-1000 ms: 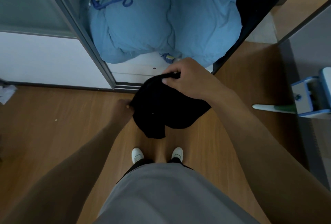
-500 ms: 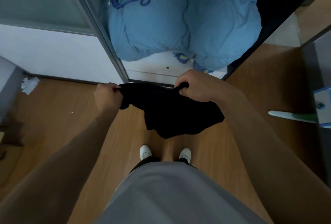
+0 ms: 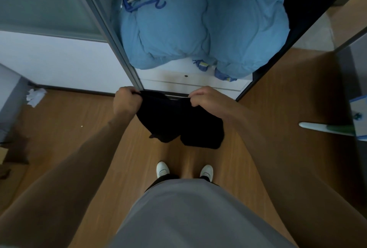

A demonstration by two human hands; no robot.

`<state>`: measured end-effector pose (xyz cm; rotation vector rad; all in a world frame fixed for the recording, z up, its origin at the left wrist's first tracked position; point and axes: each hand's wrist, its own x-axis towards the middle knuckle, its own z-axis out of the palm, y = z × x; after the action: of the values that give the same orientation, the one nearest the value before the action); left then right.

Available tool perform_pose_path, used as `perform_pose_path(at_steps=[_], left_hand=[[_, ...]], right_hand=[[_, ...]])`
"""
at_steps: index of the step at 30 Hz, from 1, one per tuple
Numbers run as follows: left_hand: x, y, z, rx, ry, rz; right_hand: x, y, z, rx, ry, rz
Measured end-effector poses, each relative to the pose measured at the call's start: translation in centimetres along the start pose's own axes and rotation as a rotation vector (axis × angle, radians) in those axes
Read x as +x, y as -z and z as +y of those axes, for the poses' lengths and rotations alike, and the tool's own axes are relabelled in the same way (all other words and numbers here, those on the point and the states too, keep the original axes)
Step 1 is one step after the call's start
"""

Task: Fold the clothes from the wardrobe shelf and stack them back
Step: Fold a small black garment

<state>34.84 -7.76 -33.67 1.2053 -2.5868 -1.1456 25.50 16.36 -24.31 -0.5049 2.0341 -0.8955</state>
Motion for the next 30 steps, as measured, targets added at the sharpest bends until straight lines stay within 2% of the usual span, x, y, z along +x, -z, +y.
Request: perform_pose_path(at_steps=[3,5,8,12,15,19,22,30], left_hand=[[0.1,-0.2,1.1,0.014,-0.03,-0.038],[0.2,-0.3,1.4,0.01,-0.033,-0.057],[0.3,-0.9,1.4,-0.013,-0.051,-0.127],[0.6,-2.8,1.8,-0.023,-0.071,-0.217],[0.7,-4.3,2.2,-0.032,-0.067,-0.353],[0.1,-5.6,2.7,-0.03,-0.058,-0.479],[-0.6,-6.2,3.1,-0.045,-0.036,-0.542],[-2.7,-6.3,4.2,-0.333,0.053,-0.517]], right_hand=[[0.0,0.4,-0.1,-0.127,-0.017,-0.069],[0.2,0.8,0.0,-0.245,0.0,-0.037],[0.2,1.6,-0.5,-0.393,0.092,-0.015],[-0.1,1.7,-1.7,-0.451,0.236,-0.023],[-0.1,1.9,-2.1,-0.453,0.307,-0.011],[0.1,2.5,-1.8,-0.413,0.353,-0.148],[0.0,2.4,-1.7,-0.362,0.362,-0.119],[-0.5,2.4,-2.2,-0.316,0.358,0.037]])
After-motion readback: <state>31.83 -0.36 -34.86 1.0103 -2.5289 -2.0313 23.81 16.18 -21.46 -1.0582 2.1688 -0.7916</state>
